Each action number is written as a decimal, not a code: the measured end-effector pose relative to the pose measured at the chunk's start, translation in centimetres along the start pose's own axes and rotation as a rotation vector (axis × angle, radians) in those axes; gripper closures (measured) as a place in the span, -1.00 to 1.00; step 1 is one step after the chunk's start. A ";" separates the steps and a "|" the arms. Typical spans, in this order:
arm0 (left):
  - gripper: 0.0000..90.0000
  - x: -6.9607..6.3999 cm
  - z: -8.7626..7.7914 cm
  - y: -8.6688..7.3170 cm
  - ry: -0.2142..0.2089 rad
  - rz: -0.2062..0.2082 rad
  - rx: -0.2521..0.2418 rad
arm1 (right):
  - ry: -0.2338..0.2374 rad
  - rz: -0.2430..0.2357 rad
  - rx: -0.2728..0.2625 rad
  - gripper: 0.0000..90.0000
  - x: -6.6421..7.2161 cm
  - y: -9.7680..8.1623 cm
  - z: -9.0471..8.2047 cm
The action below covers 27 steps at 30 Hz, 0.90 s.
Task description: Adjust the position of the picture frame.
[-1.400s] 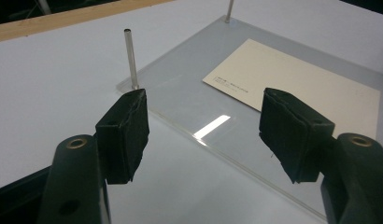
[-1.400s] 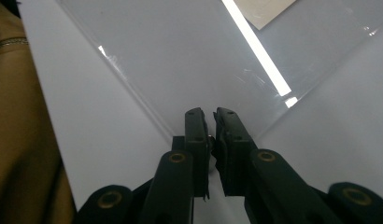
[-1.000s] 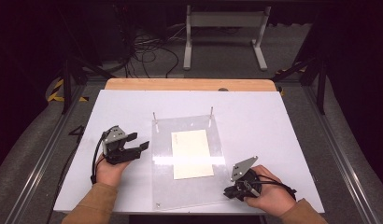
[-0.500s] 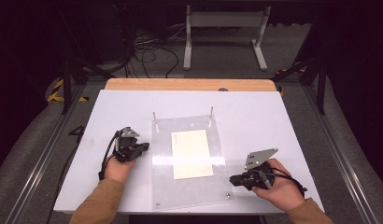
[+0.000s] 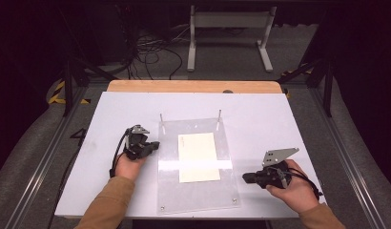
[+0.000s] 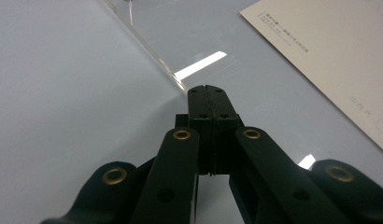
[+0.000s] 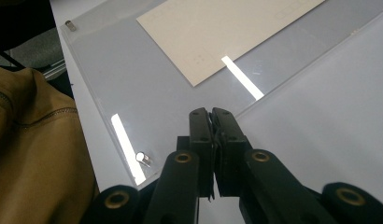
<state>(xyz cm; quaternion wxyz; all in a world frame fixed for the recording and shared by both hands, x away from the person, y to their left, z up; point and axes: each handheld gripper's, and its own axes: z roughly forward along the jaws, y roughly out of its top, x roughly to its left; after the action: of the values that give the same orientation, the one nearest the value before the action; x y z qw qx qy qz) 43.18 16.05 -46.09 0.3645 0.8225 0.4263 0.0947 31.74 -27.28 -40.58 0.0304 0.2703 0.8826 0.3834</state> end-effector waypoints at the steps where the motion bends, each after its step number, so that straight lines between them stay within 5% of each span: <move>1: 1.00 -0.2 0.2 0.2 -0.004 -0.007 -0.003 | 0.001 0.001 -0.003 0.93 0.0 0.0 0.0; 14: 1.00 -1.4 2.3 2.1 0.002 0.038 -0.014 | -0.003 0.019 -0.016 0.93 -0.3 -0.3 -0.5; 24: 0.98 -1.7 2.7 2.5 -0.014 0.035 -0.023 | -0.010 0.024 -0.032 0.89 -0.6 -0.5 -0.9; 27: 0.62 -1.8 1.7 2.4 -0.003 0.080 -0.048 | -0.030 0.030 -0.070 0.80 -0.9 -0.6 -1.3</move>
<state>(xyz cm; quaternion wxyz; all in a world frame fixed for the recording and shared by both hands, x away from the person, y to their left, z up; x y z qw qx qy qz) 44.40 12.86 -45.42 0.3808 0.8300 0.3902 0.1179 31.89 -28.94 -40.26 0.0472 0.2879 0.8639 0.4106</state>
